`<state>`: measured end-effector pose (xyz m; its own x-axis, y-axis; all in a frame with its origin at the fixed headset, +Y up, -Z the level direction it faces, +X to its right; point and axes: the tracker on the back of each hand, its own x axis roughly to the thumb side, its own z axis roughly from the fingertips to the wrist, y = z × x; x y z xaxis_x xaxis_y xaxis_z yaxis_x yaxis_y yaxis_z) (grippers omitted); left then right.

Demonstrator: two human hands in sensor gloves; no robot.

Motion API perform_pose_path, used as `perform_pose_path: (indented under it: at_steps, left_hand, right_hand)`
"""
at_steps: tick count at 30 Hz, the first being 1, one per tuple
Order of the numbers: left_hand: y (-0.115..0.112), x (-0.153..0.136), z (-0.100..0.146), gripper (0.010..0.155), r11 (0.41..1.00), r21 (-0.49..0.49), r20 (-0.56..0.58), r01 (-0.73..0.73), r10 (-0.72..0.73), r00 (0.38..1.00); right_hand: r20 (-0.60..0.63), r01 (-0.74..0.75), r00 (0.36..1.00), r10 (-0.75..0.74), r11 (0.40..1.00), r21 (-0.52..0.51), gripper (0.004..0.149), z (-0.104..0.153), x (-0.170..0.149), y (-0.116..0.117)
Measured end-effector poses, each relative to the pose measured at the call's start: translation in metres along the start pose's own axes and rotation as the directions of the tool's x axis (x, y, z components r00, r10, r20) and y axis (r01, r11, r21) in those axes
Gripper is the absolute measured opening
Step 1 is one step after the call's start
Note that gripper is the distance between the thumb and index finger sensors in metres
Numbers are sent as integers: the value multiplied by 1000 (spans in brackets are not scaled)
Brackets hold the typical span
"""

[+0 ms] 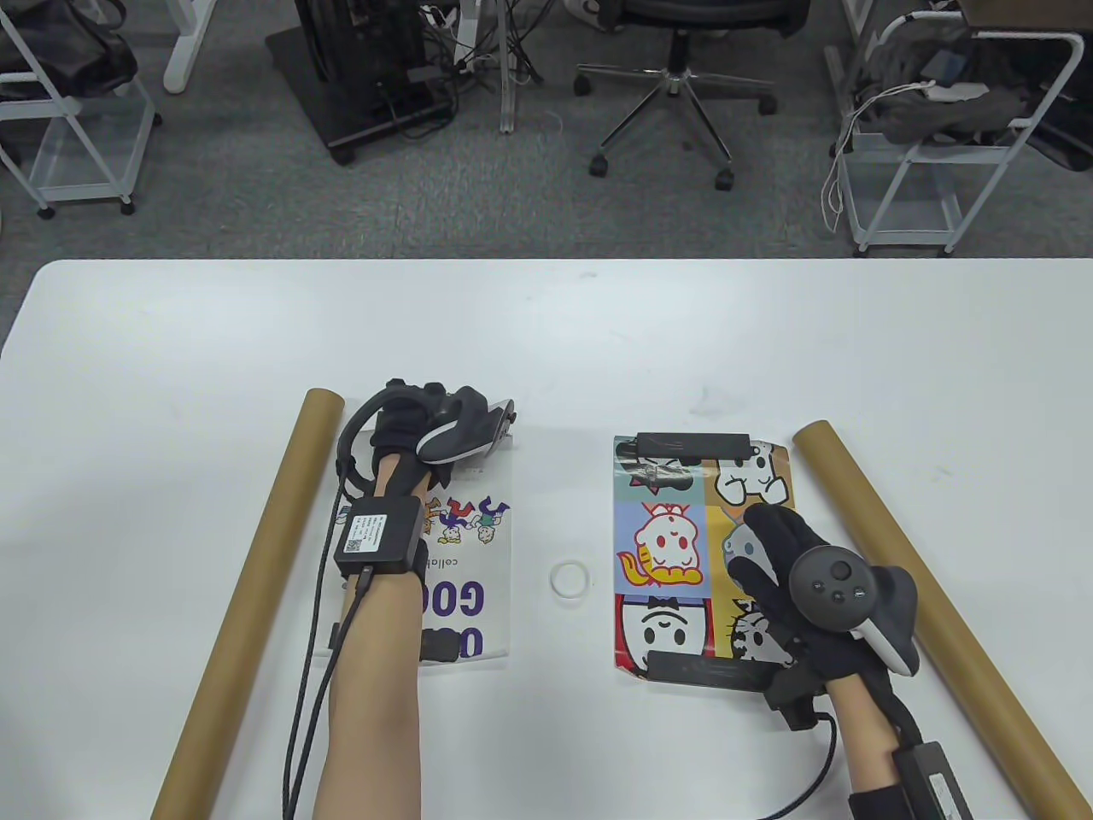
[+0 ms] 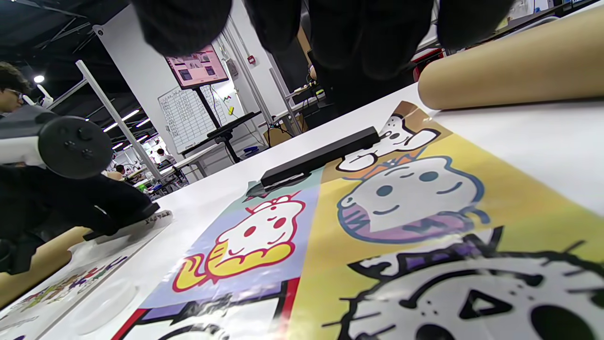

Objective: Roll up posters and store in mailing tubes

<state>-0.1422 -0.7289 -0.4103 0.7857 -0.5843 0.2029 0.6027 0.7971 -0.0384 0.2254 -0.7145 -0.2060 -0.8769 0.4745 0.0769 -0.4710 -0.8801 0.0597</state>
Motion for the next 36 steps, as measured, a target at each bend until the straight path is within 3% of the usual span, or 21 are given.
perform_pose_path:
  at_steps: [9, 21, 23, 27, 31, 36]
  left_hand:
    - [30, -16, 10, 66, 999, 49, -34, 7, -6, 999]
    - [-3, 21, 17, 64, 997, -77, 58, -22, 26, 998]
    - [0, 21, 18, 63, 999, -50, 56, 22, -20, 998]
    - [19, 8, 26, 70, 999, -37, 44, -32, 33, 998]
    - [46, -10, 50, 73, 988, -51, 69, -147, 150, 986]
    - [55, -18, 94, 69, 961, -117, 133, -252, 266, 955]
  right_hand:
    - [2, -6, 1000, 6, 1000, 8, 69, 0, 1, 1]
    - [4, -13, 1000, 13, 1000, 11, 69, 0, 2, 1]
    - [4, -12, 1000, 12, 1000, 11, 69, 0, 2, 1]
    - [5, -6, 1000, 6, 1000, 13, 69, -1, 2, 1]
    - [5, -2, 1000, 2, 1000, 4, 69, 0, 2, 0]
    - [22, -17, 1000, 17, 1000, 9, 68, 1, 6, 1]
